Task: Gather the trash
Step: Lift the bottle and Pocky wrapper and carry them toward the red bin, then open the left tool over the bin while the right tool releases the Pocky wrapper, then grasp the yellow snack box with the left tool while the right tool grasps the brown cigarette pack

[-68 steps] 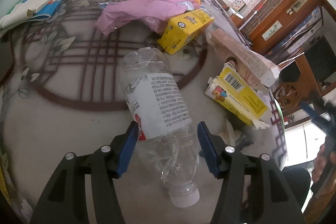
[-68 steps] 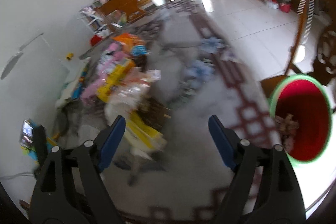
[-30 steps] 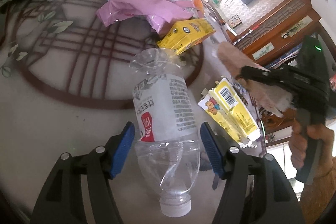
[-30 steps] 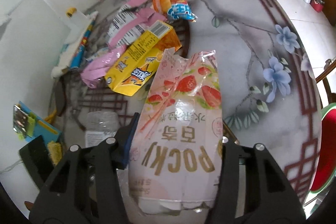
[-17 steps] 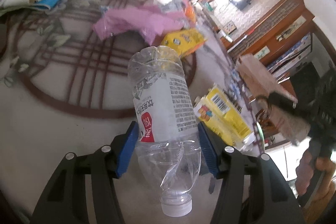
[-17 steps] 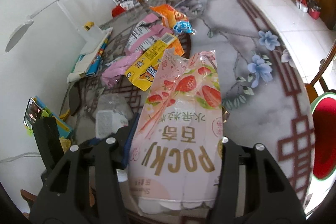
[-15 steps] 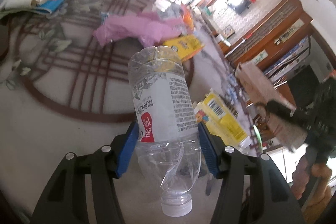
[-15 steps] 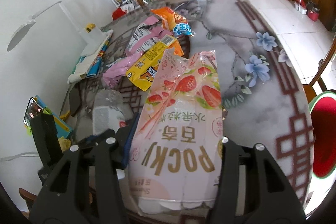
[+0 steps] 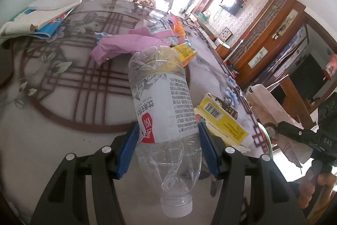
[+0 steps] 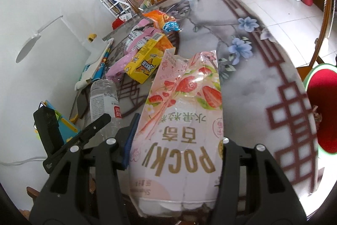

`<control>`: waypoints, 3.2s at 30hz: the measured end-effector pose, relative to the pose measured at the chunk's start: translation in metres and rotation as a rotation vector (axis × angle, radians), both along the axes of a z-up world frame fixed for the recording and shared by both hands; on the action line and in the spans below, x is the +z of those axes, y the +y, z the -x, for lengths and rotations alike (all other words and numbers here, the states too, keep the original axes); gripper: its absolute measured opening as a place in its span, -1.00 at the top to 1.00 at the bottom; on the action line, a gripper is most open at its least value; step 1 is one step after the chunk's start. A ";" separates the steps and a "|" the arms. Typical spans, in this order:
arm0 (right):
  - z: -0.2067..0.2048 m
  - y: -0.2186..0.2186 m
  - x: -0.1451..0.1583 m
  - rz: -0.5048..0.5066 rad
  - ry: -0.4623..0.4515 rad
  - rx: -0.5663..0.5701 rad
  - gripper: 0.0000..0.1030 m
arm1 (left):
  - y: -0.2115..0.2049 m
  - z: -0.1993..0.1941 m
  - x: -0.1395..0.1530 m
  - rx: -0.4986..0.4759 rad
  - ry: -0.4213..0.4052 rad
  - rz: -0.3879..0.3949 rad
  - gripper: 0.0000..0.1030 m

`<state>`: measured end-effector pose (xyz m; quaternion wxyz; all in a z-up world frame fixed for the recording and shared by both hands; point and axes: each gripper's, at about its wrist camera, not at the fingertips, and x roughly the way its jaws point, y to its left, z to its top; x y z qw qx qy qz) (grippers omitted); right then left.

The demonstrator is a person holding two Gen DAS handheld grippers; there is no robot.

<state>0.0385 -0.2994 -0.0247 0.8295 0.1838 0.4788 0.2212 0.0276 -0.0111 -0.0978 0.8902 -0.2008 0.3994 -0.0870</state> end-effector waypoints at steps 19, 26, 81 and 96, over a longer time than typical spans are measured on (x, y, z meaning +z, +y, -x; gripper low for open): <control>0.024 -0.071 0.003 -0.052 -0.032 -0.122 0.04 | -0.075 0.012 0.041 -0.130 -0.066 0.037 -0.06; 0.032 -0.100 0.004 -0.070 -0.050 -0.170 0.04 | -0.106 0.004 0.044 -0.171 -0.042 0.069 -0.06; 0.058 -0.282 -0.037 -0.123 -0.034 -0.649 -0.45 | -0.332 -0.058 0.065 -0.574 -0.059 -0.010 -0.51; 0.043 -0.113 -0.002 -0.108 -0.057 -0.233 -0.63 | -0.116 -0.038 0.006 0.040 0.163 0.030 -0.52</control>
